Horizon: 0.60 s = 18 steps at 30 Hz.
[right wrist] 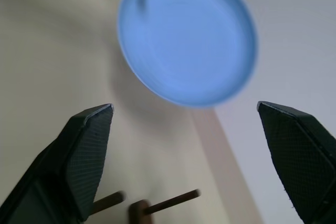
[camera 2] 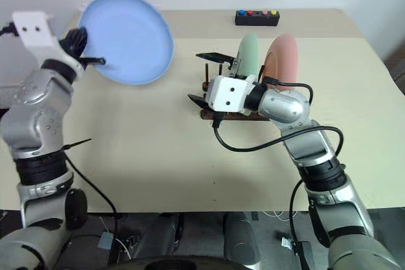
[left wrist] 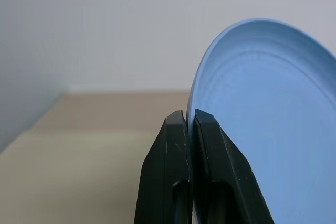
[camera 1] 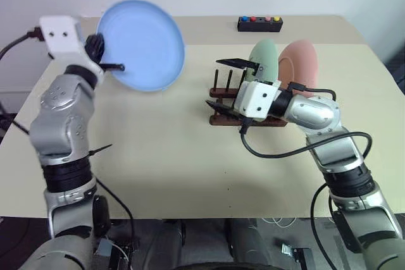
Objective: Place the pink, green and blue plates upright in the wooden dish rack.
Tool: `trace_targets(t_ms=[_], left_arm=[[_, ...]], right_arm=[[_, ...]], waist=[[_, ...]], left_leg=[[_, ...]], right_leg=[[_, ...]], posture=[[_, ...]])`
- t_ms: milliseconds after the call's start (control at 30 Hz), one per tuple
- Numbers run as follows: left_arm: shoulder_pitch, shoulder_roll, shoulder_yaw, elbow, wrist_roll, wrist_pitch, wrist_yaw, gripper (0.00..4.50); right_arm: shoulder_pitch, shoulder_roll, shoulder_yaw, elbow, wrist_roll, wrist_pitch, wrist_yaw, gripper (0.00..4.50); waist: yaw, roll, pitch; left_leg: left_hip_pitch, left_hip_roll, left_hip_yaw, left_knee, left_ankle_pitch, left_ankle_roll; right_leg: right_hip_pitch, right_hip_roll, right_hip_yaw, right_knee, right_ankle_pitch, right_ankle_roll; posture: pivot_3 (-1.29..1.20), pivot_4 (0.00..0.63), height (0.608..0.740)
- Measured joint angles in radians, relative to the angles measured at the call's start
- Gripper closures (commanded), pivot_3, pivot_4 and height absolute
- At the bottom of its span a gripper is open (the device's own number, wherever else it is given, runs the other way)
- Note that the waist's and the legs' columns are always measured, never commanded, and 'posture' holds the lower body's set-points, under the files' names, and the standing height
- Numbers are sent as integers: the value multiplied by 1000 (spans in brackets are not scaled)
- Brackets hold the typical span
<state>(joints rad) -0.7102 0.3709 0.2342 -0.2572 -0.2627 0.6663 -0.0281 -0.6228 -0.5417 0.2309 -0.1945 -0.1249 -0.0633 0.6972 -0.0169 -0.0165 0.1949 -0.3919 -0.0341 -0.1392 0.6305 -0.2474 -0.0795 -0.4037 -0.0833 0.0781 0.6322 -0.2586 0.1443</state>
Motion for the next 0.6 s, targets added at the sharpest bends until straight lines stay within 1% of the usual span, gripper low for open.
trace_targets(t_ms=[100, 167, 367, 600], left_arm=[[-37, -51, -78, -53, 33, -5, 31, 4478], [-42, -63, -104, -70, 42, -1, 37, 4478], [-103, -168, -132, -116, 34, 45, 71, 4478], [-117, -212, -141, -147, 12, 93, 65, 4478]], right_arm=[[-28, 19, 20, 26, -67, -35, -43, 0], [-37, 22, 20, 38, -94, -50, -63, 0], [-55, 37, 41, 94, -177, -104, -107, 0], [-55, 50, 53, 130, -230, -135, -127, 0]], waist=[[-2, 0, 0], [-6, 0, 0], [-2, -1, 0], [-4, -1, 0]], left_leg=[[0, 0, 0, 0, 0, 0], [0, 0, 0, 0, 0, 0], [-1, 0, 0, 0, 0, 0], [0, 0, 0, 0, 0, 0]], right_leg=[[0, 0, 0, 0, 0, 0], [-1, 1, 0, 0, 0, 0], [-1, 0, 0, 0, 0, 0], [-1, 1, 0, 0, 0, 0]], posture=[[0, 150, 740], [0, 150, 740], [0, 150, 740], [0, 150, 740]])
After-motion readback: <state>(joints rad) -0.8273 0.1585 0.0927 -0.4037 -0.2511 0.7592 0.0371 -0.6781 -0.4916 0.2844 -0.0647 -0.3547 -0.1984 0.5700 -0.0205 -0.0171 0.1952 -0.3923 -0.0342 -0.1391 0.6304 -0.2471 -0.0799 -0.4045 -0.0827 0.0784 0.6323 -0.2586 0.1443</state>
